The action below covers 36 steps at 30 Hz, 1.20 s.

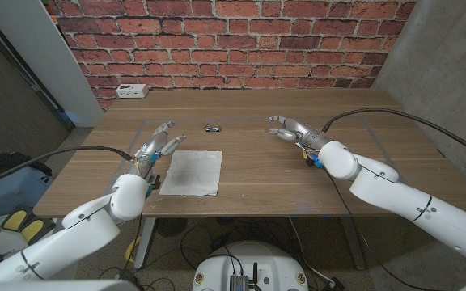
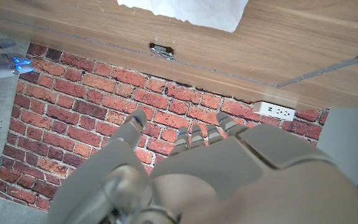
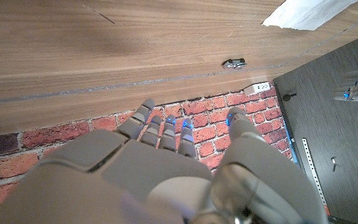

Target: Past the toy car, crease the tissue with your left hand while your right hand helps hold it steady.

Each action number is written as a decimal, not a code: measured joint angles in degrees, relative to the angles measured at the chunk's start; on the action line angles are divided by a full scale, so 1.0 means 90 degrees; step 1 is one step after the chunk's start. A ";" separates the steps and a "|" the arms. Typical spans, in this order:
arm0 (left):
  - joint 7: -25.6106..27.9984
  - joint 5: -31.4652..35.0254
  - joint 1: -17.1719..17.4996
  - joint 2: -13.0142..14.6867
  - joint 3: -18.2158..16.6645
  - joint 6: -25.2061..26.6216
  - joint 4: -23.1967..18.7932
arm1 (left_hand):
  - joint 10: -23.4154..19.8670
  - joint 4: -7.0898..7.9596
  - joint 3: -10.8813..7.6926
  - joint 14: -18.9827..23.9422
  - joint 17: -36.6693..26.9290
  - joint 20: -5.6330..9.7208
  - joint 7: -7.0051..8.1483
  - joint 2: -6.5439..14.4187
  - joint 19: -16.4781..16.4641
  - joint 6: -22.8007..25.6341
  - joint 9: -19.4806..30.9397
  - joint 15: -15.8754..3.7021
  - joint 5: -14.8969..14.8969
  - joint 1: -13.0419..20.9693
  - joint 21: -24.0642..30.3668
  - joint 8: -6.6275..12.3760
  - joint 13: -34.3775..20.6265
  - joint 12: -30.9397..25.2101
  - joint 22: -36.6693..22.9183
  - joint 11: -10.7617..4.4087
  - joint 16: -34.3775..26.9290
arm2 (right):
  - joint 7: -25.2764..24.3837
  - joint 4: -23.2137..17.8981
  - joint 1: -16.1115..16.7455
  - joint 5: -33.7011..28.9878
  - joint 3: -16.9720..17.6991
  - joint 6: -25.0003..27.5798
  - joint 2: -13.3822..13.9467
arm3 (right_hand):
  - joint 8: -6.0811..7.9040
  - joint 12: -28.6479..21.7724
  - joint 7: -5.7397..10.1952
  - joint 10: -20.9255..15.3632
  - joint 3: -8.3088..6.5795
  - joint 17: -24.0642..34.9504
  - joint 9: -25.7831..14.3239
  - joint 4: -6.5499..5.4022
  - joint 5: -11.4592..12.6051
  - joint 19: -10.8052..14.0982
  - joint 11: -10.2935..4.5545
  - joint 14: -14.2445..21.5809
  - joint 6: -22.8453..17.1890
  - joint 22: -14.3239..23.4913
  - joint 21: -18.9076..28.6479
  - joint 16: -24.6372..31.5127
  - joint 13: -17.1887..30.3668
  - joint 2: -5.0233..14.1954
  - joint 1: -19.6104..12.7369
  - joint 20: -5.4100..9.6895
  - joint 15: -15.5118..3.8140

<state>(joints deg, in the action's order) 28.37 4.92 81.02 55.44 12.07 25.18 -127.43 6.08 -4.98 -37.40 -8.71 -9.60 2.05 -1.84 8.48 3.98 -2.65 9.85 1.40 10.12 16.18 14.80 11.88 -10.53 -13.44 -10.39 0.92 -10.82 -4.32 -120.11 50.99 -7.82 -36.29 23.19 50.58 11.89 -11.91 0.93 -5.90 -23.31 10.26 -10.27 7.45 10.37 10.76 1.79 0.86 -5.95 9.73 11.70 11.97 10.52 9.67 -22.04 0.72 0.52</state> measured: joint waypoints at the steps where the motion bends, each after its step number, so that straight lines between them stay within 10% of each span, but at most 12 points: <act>1: 0.0000 0.0036 0.0061 0.0036 -0.0036 0.0048 -0.0076 | -0.0018 -0.0009 0.0006 0.0024 0.0000 -0.0007 -0.0007 -0.0008 -0.0040 0.0027 0.0000 -0.0024 0.0000 0.0035 0.0000 0.0000 0.0000 0.0000 0.0000 0.0017 0.0000 | 0.0020 -0.0027 0.0000 -0.0065 -0.0015 0.0024 0.0001 | 0.0000 0.0000 -0.0002 -0.0005 0.0000 0.0000 0.0000 0.0000 0.0000 0.0001 -0.0005 0.0010 -0.0002 0.0000 0.0000 0.0000 0.0000 -0.0002 -0.0002 -0.0001 0.0010; 36: -0.0439 0.0809 0.0830 0.0427 -0.0565 0.0842 -0.0543 | -0.0455 -0.0353 0.0051 0.0451 -0.0002 -0.0051 0.0163 -0.0066 -0.0280 0.0314 0.0002 -0.0124 0.0000 0.0384 0.0000 0.0000 0.0000 -0.0048 -0.0002 -0.0068 0.0000 | 0.0374 -0.0644 0.0110 -0.1353 -0.0696 0.0415 -0.0327 | 0.0000 0.0000 0.0041 -0.0138 -0.0065 0.0000 0.0001 0.0062 0.0000 0.0114 -0.0069 0.0170 -0.0186 0.0000 -0.0001 0.0000 0.0032 0.0016 -0.0236 -0.0025 -0.0035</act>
<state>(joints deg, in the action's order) 24.42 12.20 88.50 59.28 6.99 32.76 -132.32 1.98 -8.15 -36.94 -4.65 -9.62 1.59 -0.37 7.88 1.47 0.17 9.87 0.28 10.12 19.63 14.80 11.88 -10.53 -13.87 -10.41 0.31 -10.82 -0.96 -125.91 51.98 -20.00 -42.55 26.93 47.63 11.89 -11.91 1.30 -7.15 -23.90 10.26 -10.26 8.01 10.38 11.79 1.17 2.38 -7.63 9.73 11.70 11.97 10.81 9.81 -24.17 0.49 0.21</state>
